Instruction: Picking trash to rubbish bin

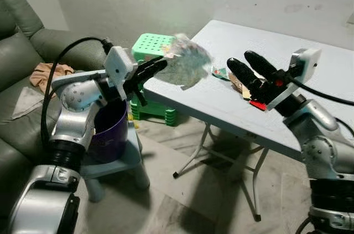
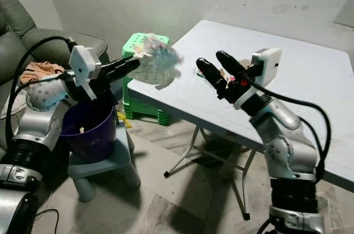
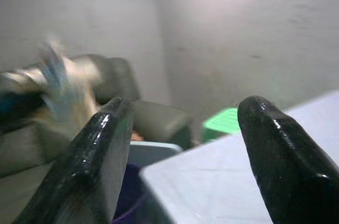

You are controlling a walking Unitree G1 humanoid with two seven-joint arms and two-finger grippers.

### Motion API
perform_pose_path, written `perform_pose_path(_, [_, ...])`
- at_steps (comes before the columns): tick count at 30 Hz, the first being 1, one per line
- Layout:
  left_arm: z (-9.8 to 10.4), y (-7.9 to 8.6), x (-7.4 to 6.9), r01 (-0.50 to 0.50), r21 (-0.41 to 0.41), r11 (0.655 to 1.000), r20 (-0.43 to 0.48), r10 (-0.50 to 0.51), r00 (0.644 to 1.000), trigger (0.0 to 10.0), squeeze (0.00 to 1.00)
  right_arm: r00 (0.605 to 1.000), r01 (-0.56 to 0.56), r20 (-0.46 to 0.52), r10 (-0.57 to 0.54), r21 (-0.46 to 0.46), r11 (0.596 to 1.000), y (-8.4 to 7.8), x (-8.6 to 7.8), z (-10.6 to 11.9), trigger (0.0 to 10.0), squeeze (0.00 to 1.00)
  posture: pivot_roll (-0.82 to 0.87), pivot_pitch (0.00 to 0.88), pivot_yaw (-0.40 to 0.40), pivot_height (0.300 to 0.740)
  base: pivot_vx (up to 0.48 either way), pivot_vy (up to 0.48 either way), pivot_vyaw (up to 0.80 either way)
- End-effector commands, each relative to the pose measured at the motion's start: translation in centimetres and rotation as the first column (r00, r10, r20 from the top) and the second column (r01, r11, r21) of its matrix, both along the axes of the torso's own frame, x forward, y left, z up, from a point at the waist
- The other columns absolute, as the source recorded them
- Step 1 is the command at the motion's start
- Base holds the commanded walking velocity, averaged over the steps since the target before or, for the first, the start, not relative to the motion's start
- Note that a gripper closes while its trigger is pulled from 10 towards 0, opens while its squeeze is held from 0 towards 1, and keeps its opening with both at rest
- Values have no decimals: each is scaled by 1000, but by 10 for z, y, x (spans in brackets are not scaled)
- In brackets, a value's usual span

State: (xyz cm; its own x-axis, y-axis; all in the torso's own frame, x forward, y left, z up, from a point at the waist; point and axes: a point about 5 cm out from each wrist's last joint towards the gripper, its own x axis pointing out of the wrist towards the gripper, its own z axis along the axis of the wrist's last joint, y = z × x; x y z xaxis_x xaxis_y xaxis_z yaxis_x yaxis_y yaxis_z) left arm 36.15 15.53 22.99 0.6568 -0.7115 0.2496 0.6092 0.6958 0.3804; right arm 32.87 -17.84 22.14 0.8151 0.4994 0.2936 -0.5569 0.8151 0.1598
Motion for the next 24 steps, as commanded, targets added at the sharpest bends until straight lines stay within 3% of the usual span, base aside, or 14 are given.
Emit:
perform_pose_path(1, [-2, 6, 2, -70, -54, 996, -28, 68, 997, 10000, 0, 996, 84, -12, -84, 5, 996, -8, 2, -4, 10000, 0, -54, 0, -15, 740, 0, 0, 0])
perform_pose_path(2, [-8, 13, 6, -176, -143, 974, -87, 164, 983, 10000, 0, 980, 194, -53, -192, 20, 981, -11, 7, -11, 10000, 0, -52, 0, -18, 740, 0, 0, 0])
perform_pose_path(3, [-9, 14, 7, -195, -163, 967, -106, 179, 978, 10000, 0, 972, 227, -58, -226, 14, 974, -12, 8, -12, 10000, 0, -52, 0, -18, 740, 0, 0, 0])
perform_pose_path(6, [-11, 16, 7, -231, -196, 953, -129, 209, 969, 10000, 0, 965, 254, -81, -251, 26, 967, -12, 9, -16, 10000, 0, -51, 0, -21, 740, 0, 0, 0])
perform_pose_path(9, [-24, 23, 8, -373, -256, 892, -230, 318, 920, 10000, 0, 945, 305, -133, -298, 33, 952, -8, 8, -29, 10000, 0, -45, 0, -25, 740, 0, 0, 0])
perform_pose_path(10, [-30, 24, 9, -422, -248, 872, -268, 357, 895, 10000, 0, 939, 319, -145, -312, 27, 947, -5, 8, -33, 10000, 0, -43, 0, -28, 740, 0, 0, 0])
perform_pose_path(11, [-30, 24, 9, -422, -248, 872, -268, 357, 895, 10000, 0, 939, 319, -145, -312, 27, 947, -5, 8, -33, 10000, 0, -43, 0, -28, 740, 0, 0, 0])
perform_pose_path(12, [-40, 27, 11, -494, -231, 838, -349, 402, 846, 10000, 0, 931, 340, -143, -337, -2, 940, -1, 7, -39, 10000, 0, -42, 0, -28, 740, 0, 0, 0])
perform_pose_path(18, [-63, 33, 11, -641, -195, 742, -487, 494, 720, 10000, 0, 895, 413, -144, -423, -97, 906, 1, 5, -55, 10000, 0, -39, 2, -31, 740, 0, 0, 0])
perform_pose_path(19, [-68, 35, 10, -680, -183, 710, -506, 524, 685, 10000, 0, 890, 420, -127, -437, -141, 897, 2, 4, -60, 10000, 0, -39, 2, -31, 740, 0, 0, 0])
perform_pose_path(20, [-68, 35, 10, -680, -183, 710, -506, 524, 685, 10000, 0, 890, 420, -127, -437, -141, 897, 2, 4, -60, 10000, 0, -39, 2, -31, 740, 0, 0, 0])
perform_pose_path(22, [-70, 36, 9, -723, -160, 672, -509, 571, 644, 10000, 0, 882, 430, -138, -451, -162, 888, 2, 3, -67, 10000, 0, -38, 4, -32, 740, 0, 0, 0])
perform_pose_path(24, [-73, 34, 9, -736, -151, 660, -522, 579, 626, 10000, 0, 877, 436, -135, -461, -178, 882, 4, 2, -70, 10000, 0, -39, 6, -31, 740, 0, 0, 0])
